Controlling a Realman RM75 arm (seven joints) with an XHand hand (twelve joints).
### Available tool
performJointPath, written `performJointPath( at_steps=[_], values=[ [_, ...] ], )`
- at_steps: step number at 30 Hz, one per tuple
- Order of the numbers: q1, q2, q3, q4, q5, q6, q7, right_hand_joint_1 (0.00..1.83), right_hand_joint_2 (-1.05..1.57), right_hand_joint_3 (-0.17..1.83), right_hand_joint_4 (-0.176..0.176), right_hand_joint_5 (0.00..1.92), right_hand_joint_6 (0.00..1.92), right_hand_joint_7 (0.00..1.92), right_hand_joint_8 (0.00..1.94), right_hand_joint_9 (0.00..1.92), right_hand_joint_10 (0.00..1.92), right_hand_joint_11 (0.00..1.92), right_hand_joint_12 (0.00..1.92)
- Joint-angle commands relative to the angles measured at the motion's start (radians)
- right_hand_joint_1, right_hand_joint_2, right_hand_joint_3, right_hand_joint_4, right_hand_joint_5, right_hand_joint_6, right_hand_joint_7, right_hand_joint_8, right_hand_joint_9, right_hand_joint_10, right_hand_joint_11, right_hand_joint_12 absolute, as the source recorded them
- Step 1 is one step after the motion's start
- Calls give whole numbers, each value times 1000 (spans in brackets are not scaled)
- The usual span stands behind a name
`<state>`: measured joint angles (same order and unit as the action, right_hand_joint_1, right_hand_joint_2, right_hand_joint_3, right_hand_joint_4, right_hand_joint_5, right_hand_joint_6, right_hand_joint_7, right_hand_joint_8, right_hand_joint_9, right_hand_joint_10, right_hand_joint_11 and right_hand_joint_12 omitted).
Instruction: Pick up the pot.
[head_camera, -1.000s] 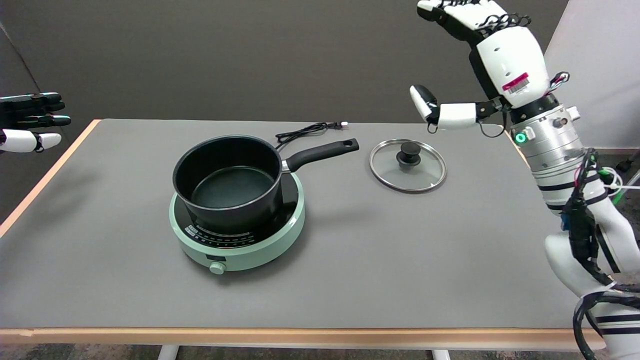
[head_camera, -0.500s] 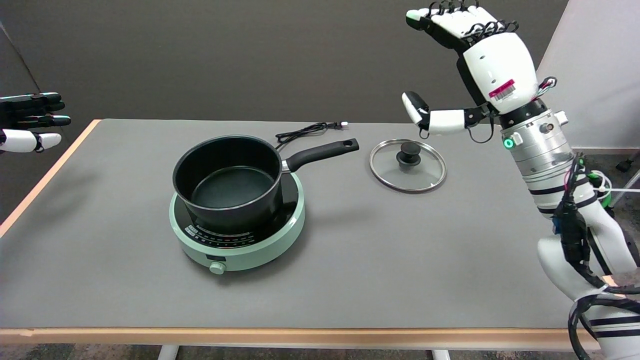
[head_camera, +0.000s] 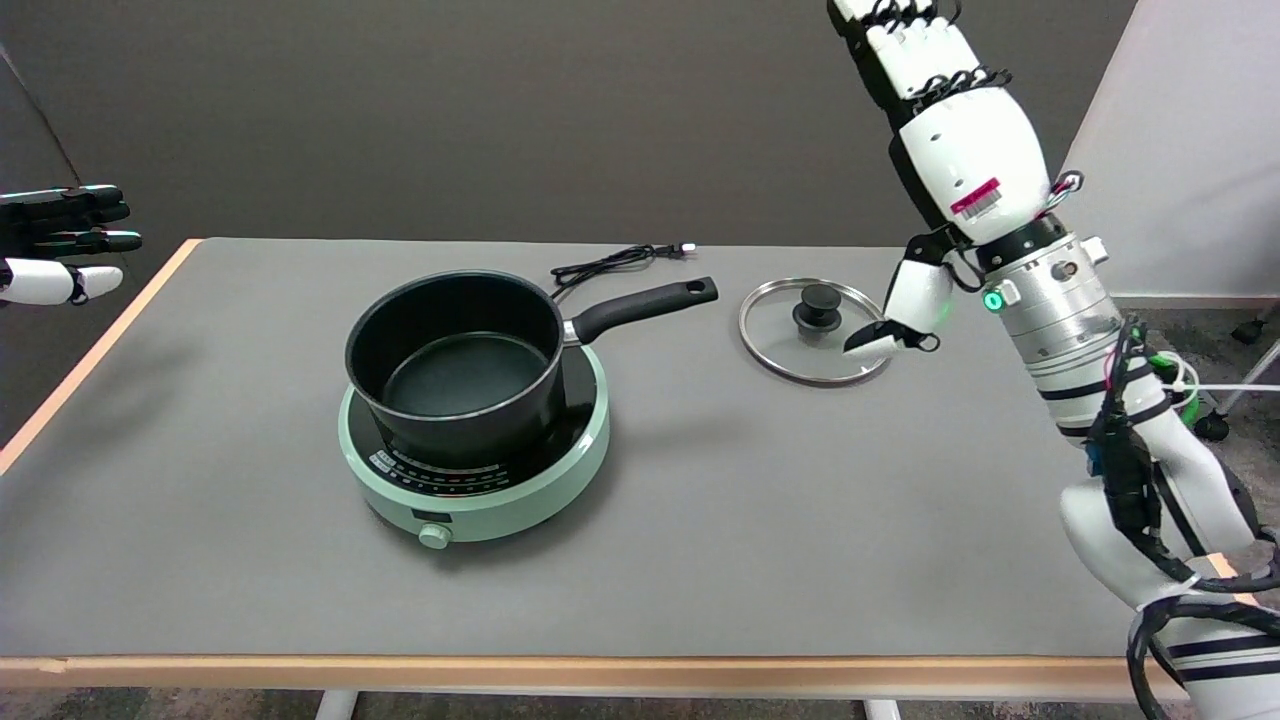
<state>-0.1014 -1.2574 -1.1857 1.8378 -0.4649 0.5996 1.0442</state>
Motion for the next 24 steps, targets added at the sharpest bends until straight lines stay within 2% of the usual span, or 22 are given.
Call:
performJointPath(
  at_steps=[1,12,16,19,24],
  values=[
    [-8,-7,-87,-32,-2,-28,-39,1318,-831,908,-165,21,21,21,21,21,21,21,21],
    [14,-10,-252,-86,-9,-175,-70,1323,-828,909,-158,14,14,14,14,14,14,14,14],
    [41,-19,-300,-88,-62,-254,-70,1326,-821,906,-150,17,17,17,17,17,17,17,17],
    [84,-28,-353,-101,-114,-330,-69,1332,-802,899,-116,35,35,35,35,35,35,35,35],
    [170,-38,-453,-131,-183,-520,-64,1334,-792,874,-84,49,49,49,49,49,49,49,49]
  ],
)
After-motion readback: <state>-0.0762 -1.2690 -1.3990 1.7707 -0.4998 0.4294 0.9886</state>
